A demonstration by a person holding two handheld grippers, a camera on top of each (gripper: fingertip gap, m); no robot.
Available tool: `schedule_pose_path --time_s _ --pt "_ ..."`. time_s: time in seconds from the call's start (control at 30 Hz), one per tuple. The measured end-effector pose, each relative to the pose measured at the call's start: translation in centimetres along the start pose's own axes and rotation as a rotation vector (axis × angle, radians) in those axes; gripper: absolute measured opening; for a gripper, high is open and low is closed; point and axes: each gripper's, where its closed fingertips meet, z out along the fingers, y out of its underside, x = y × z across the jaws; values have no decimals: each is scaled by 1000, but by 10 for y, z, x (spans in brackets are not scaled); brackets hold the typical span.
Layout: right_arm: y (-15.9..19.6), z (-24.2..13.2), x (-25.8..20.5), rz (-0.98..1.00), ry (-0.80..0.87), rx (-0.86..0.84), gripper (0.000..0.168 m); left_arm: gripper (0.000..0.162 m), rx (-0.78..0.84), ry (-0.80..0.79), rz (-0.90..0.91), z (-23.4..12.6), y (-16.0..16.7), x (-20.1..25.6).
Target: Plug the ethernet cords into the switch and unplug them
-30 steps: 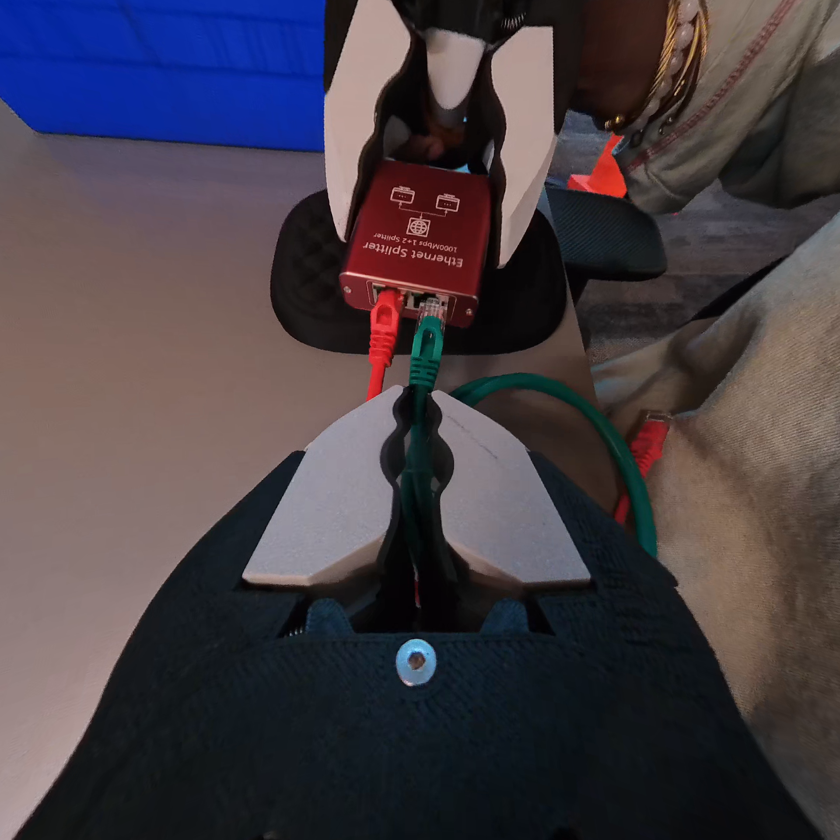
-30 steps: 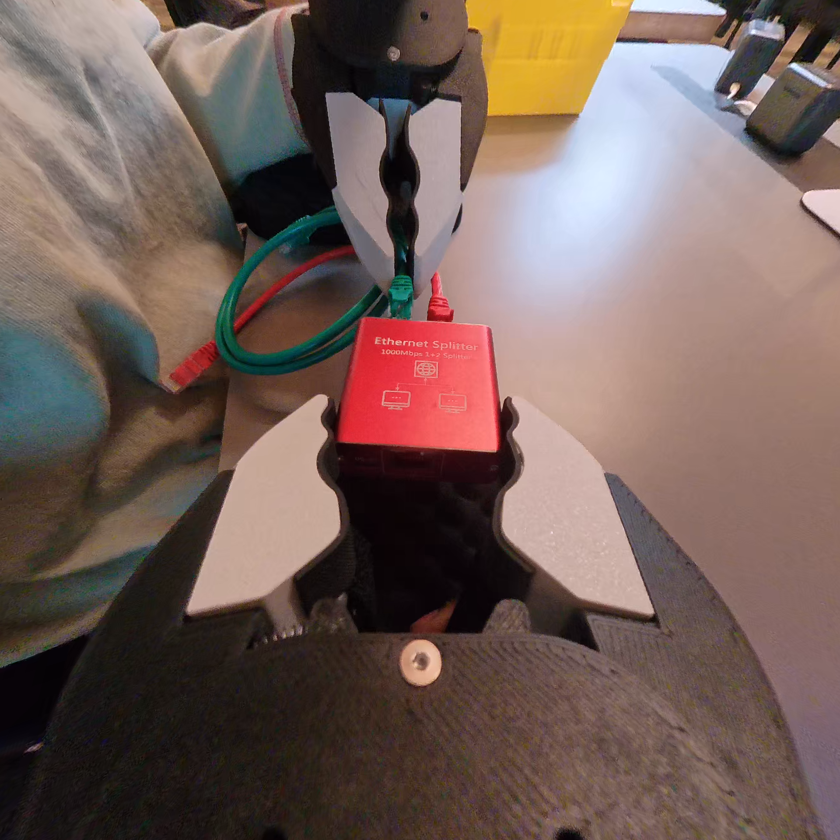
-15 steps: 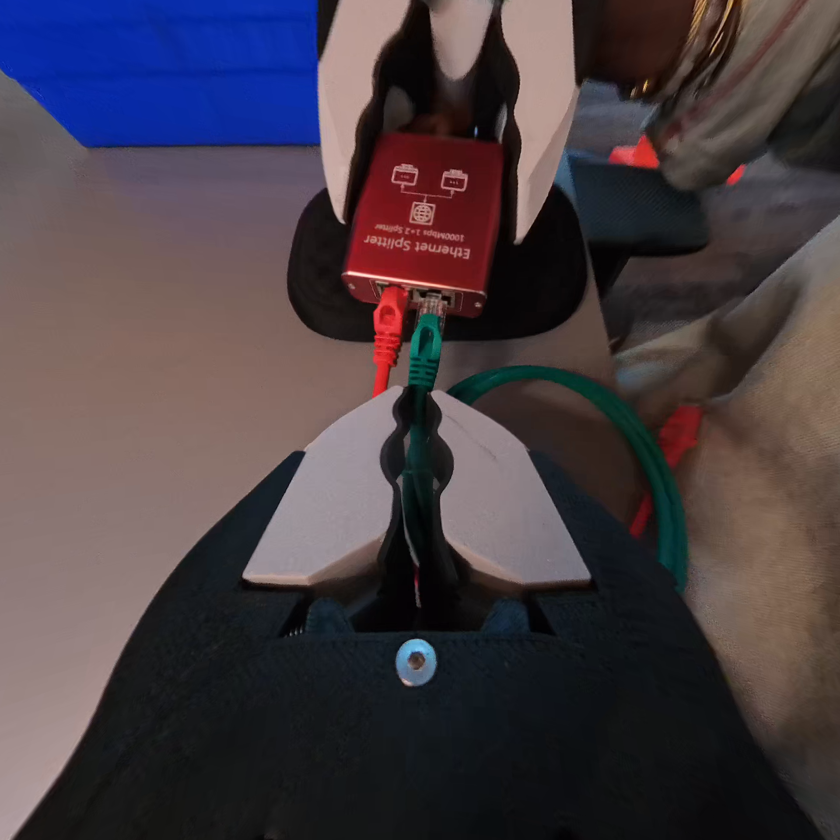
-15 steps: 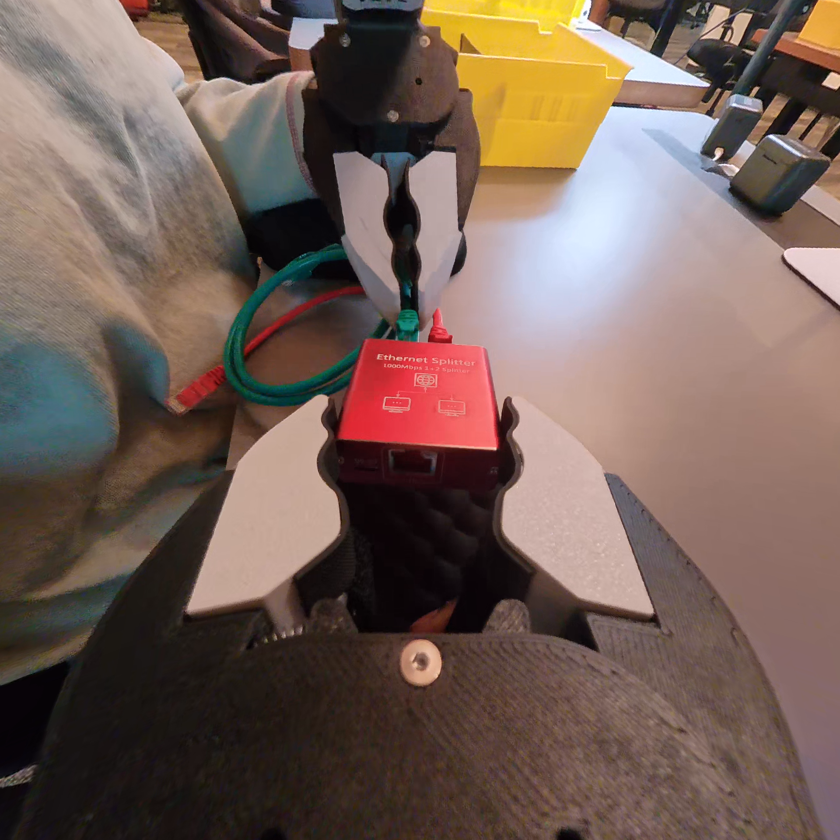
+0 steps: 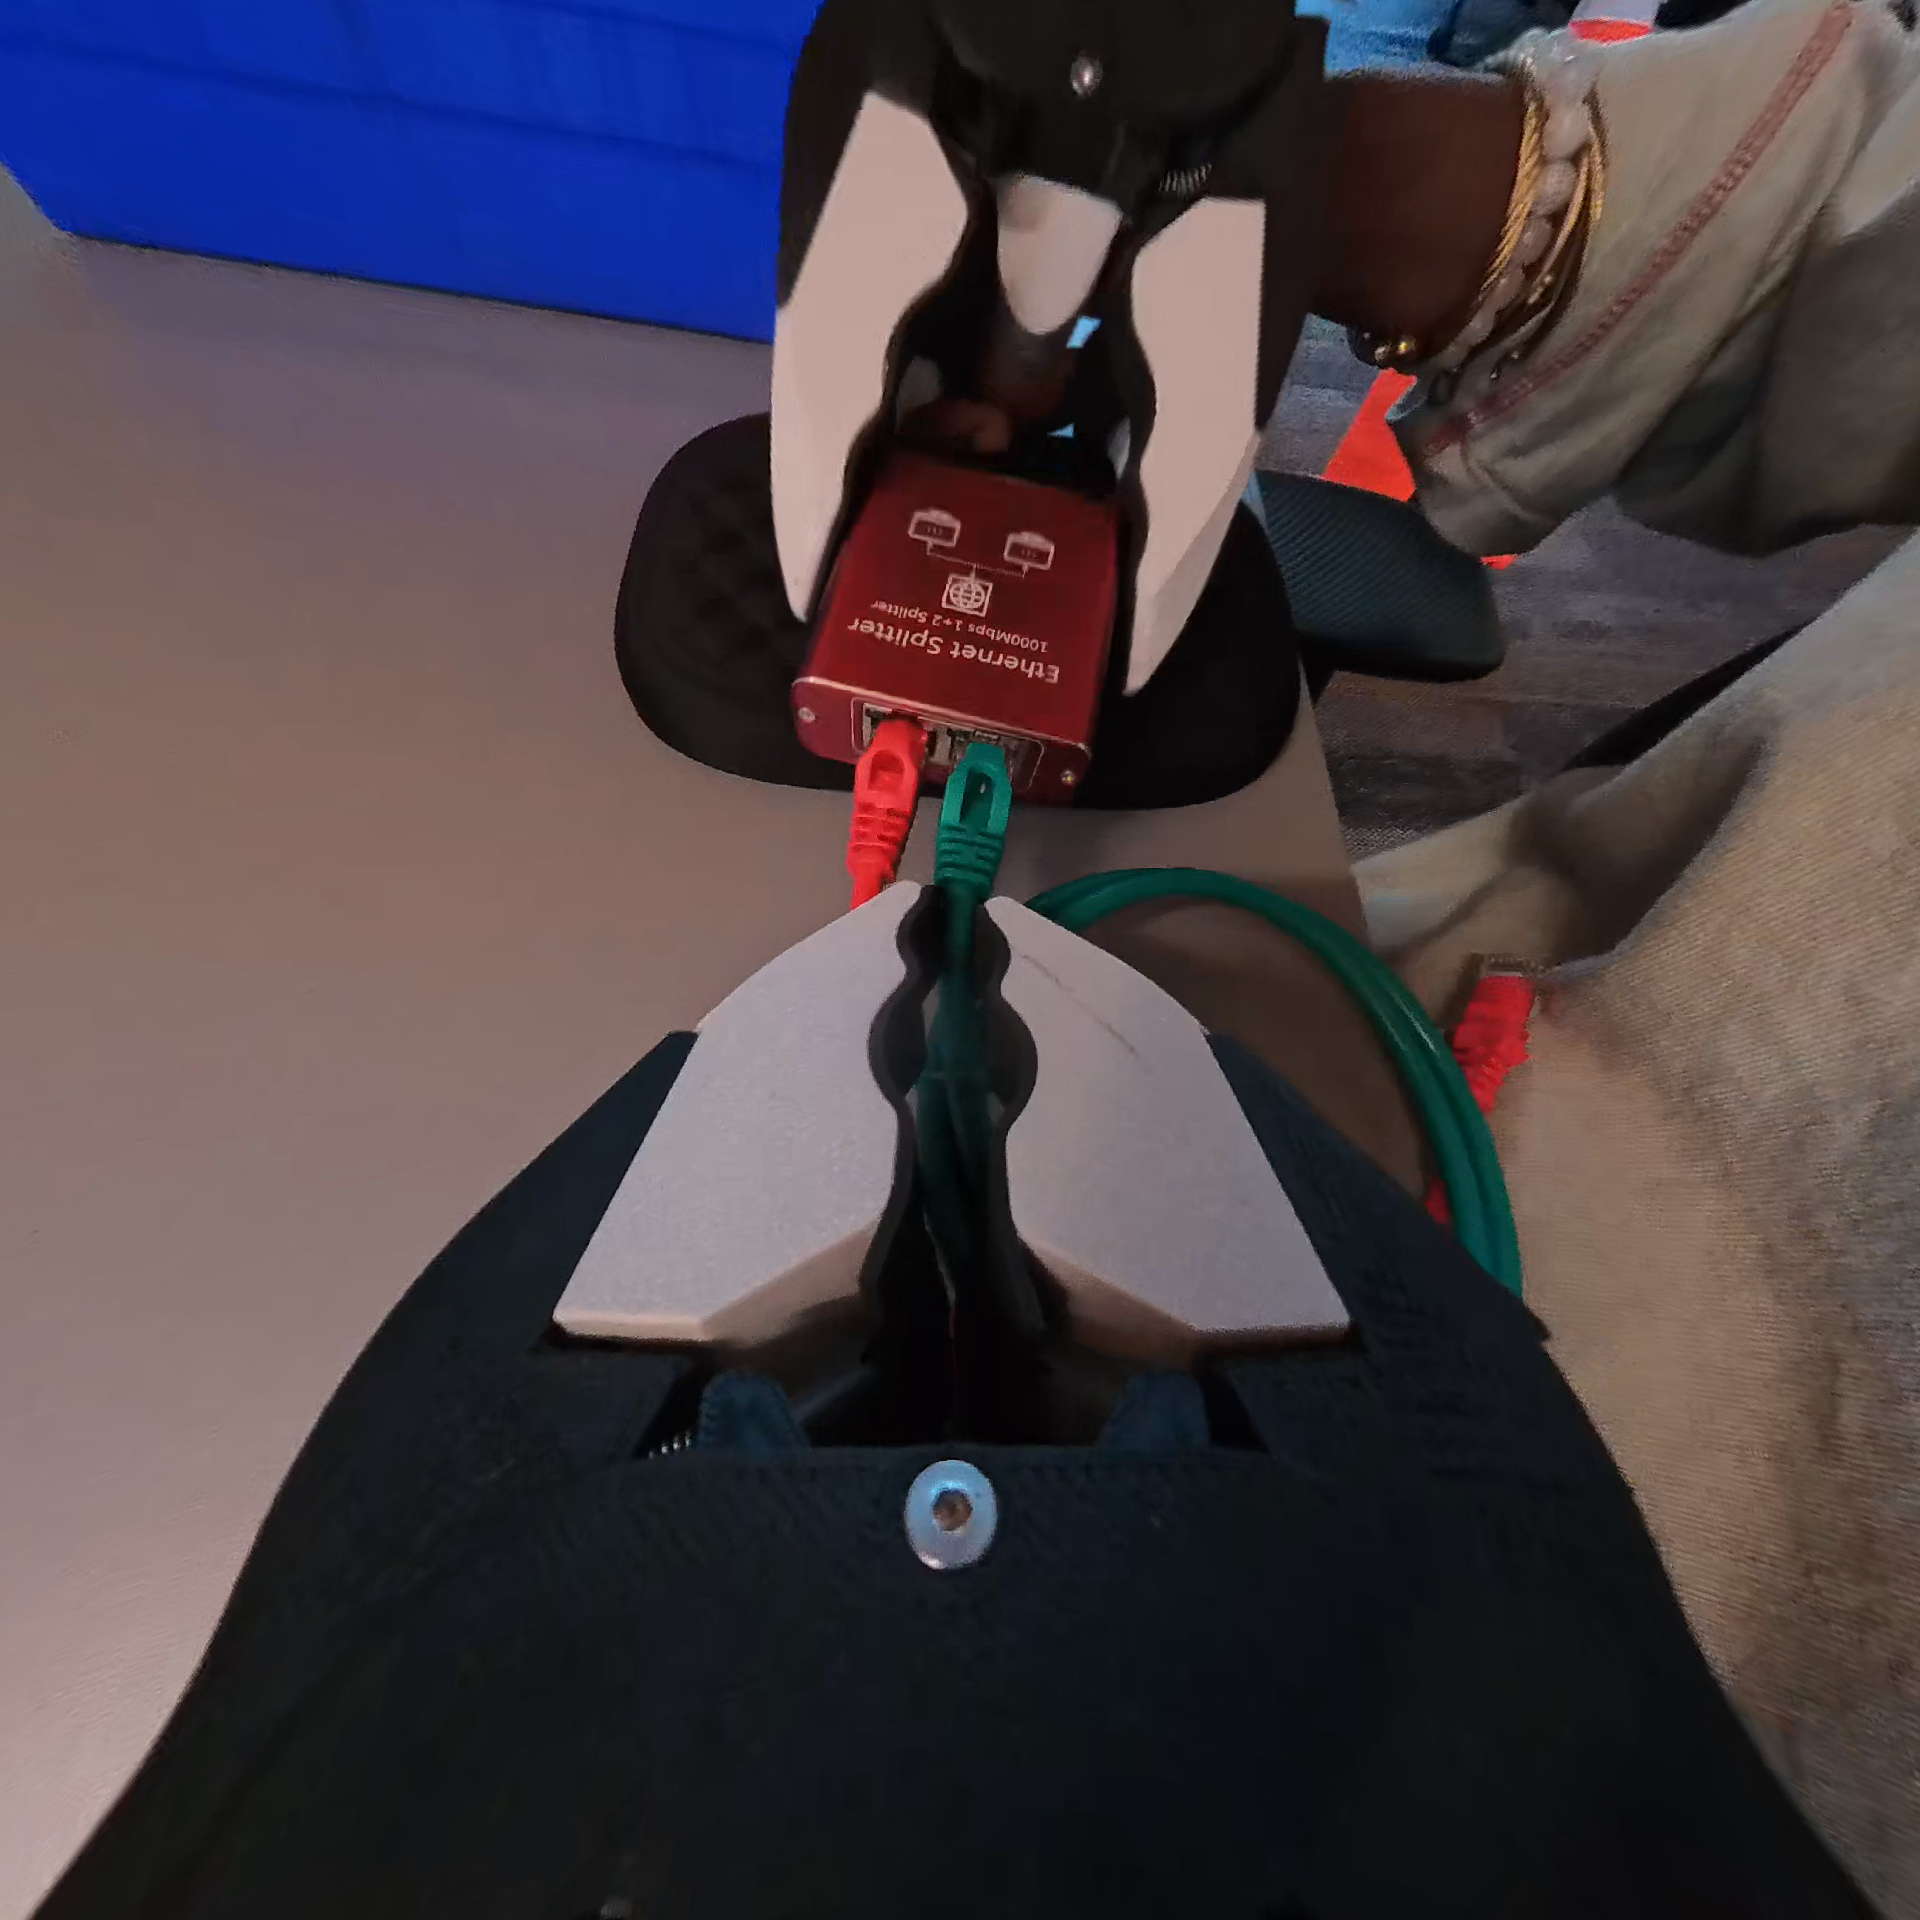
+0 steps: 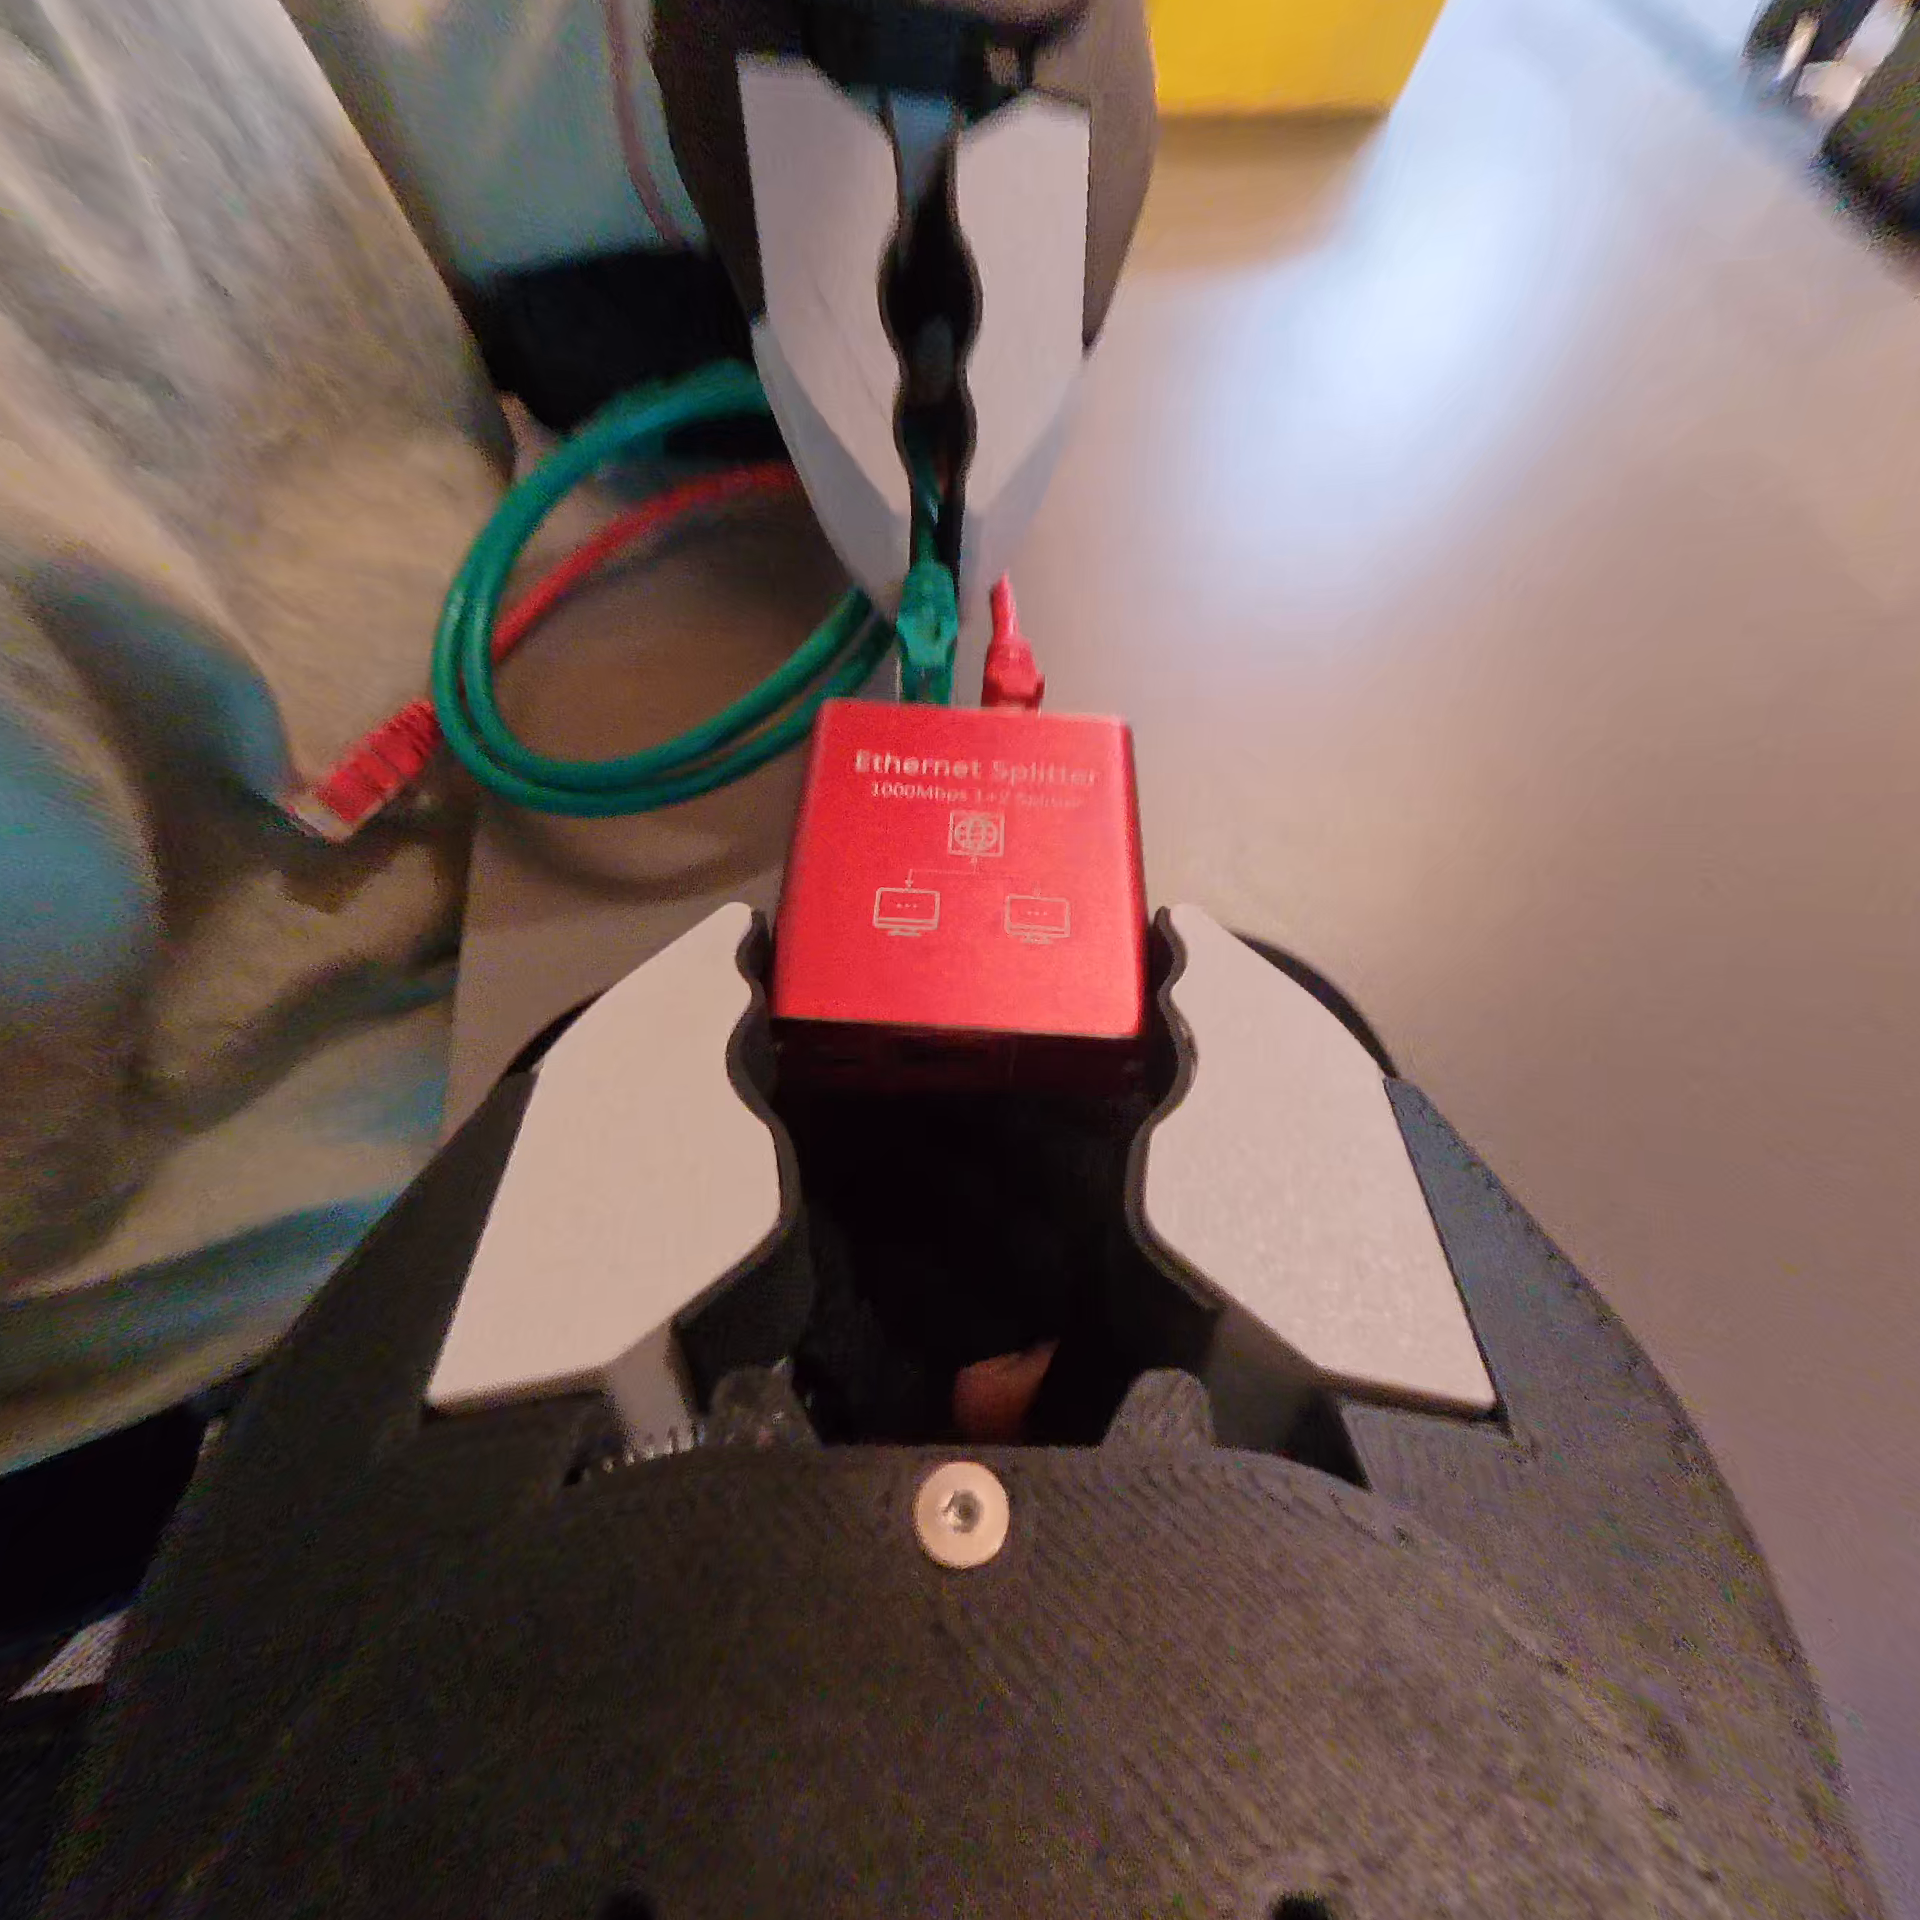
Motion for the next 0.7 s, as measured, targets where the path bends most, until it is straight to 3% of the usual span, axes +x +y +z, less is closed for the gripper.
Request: schedule_pose_path --time_s 0.07,0.2,0.33,0.47,0.7 --pt "9 5 0 15 10 -39 70 5 14 8 -13 -1 -1 0" --pt "-21 -7 2 23 30 171 70 5 11 -5 -19 1 -1 -2" --pt "9 5 -1 2 30 -30 70 5 -186 -61 43 17 24 -3" --pt "18 6 0 -23 49 -163 70 4 -203 -51 21 19 26 -4" --pt "23 9 -1 6 6 -182 71 4 -246 -56 88 27 27 -4"
